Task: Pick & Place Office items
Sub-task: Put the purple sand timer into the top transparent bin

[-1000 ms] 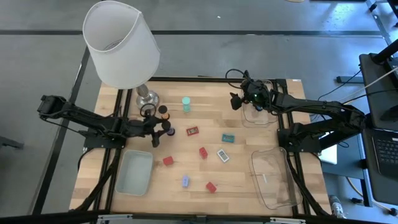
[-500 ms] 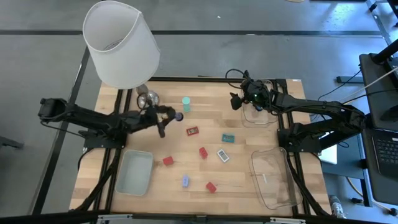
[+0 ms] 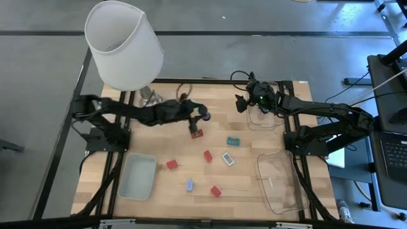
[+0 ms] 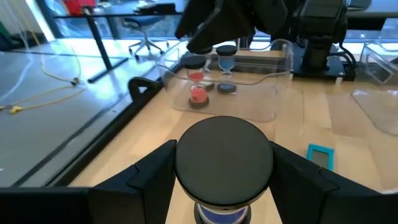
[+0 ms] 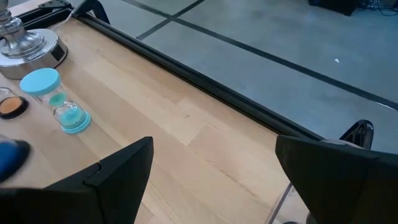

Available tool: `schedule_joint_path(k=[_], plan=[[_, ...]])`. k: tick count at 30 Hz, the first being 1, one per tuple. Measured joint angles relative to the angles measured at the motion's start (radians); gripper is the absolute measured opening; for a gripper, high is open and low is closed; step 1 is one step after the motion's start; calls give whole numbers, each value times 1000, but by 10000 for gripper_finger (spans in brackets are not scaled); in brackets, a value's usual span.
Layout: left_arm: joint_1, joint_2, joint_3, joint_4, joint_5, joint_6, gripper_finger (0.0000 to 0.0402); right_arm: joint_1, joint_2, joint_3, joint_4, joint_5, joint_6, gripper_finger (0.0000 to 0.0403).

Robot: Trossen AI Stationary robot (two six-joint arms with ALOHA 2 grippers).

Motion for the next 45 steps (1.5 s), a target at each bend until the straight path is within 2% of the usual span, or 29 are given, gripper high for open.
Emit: schedule_joint_path(k=[9, 16, 30, 45], plan=[[42, 252, 172, 0, 26, 61, 217, 0, 0, 0, 0, 0, -19, 341], [67, 355, 237, -1, 53, 82, 217, 0, 0, 0, 0, 3, -23, 341], [88, 368, 241, -50, 51, 78, 219, 0, 0, 0, 0, 3, -26, 342], [85, 355, 241, -15, 64, 13, 255, 0, 0, 0, 0, 3, -25, 342]])
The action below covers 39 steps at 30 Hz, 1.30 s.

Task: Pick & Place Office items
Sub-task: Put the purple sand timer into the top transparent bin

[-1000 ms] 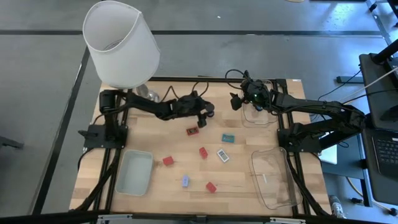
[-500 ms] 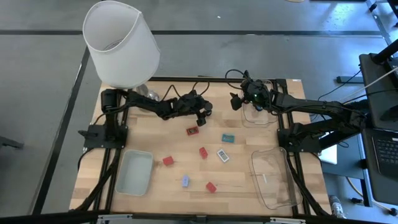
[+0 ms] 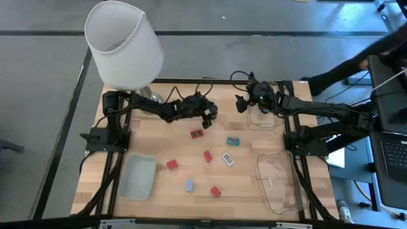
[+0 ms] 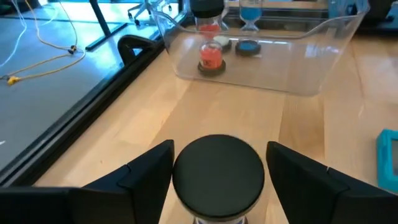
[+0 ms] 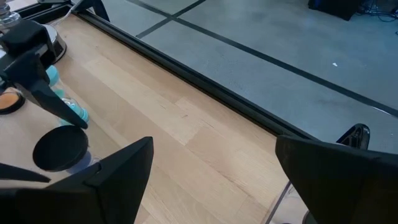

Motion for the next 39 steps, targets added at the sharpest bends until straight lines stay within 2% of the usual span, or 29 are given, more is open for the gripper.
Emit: schedule_joint_path(k=[5, 9, 12, 17, 23, 29, 33, 39], plan=[[-2, -42, 0, -20, 10, -14, 270, 0, 0, 0, 0, -1, 1, 342], [-3, -142, 0, -109, 7, -3, 271, 0, 0, 0, 1, -26, 10, 342], [-4, -236, 0, -235, 5, 10, 268, 0, 0, 0, 13, -94, -26, 342], [-15, -403, -17, -442, -4, -18, 263, 2, 0, 0, 64, -283, -129, 342], [-76, -595, -143, -466, -137, -67, 262, 37, 16, 1, 188, -381, -215, 342], [-128, -749, -278, -464, -228, -157, 262, 83, 134, 1, 371, -429, -289, 343], [-149, -811, -346, -464, -275, -216, 262, 93, 235, 1, 494, -448, -290, 356], [-174, -848, -396, -444, -293, -250, 262, 86, 353, 1, 588, -448, -289, 390]])
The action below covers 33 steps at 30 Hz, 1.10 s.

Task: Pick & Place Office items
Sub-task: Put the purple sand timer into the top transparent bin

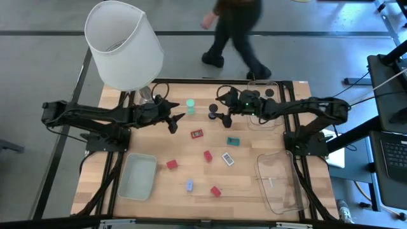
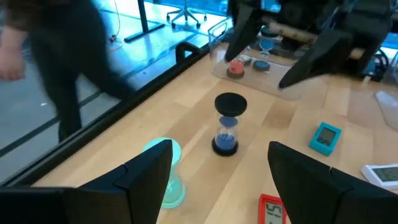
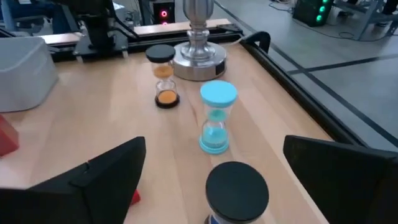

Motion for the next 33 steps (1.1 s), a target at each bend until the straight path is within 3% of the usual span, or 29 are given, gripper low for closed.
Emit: schedule_joint_path(k=[12, 23, 33], plan=[[-5, -2, -8, 2, 0, 17, 262, -10, 170, 0, 133, 11, 31, 396], [-5, -2, -8, 2, 0, 27, 262, -10, 238, 23, 159, 32, 23, 394], [-5, -1, -8, -6, -1, 27, 262, -11, 254, 67, 75, 30, 34, 343]])
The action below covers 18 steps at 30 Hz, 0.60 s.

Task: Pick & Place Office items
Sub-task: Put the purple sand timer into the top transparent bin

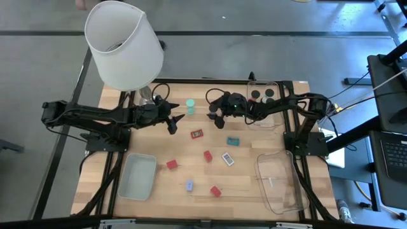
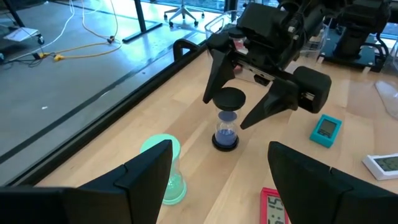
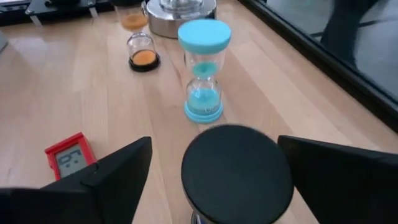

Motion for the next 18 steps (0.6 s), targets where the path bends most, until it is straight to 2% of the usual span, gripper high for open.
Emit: schedule_joint_path(k=[7, 14, 18], plan=[[0, 0, 0, 0, -16, 0, 262, 0, 0, 0, 2, 0, 23, 289], [0, 0, 0, 0, -16, 0, 262, 0, 0, 0, 2, 0, 26, 218], [0, 0, 0, 0, -16, 0, 262, 0, 0, 0, 1, 0, 52, 213]])
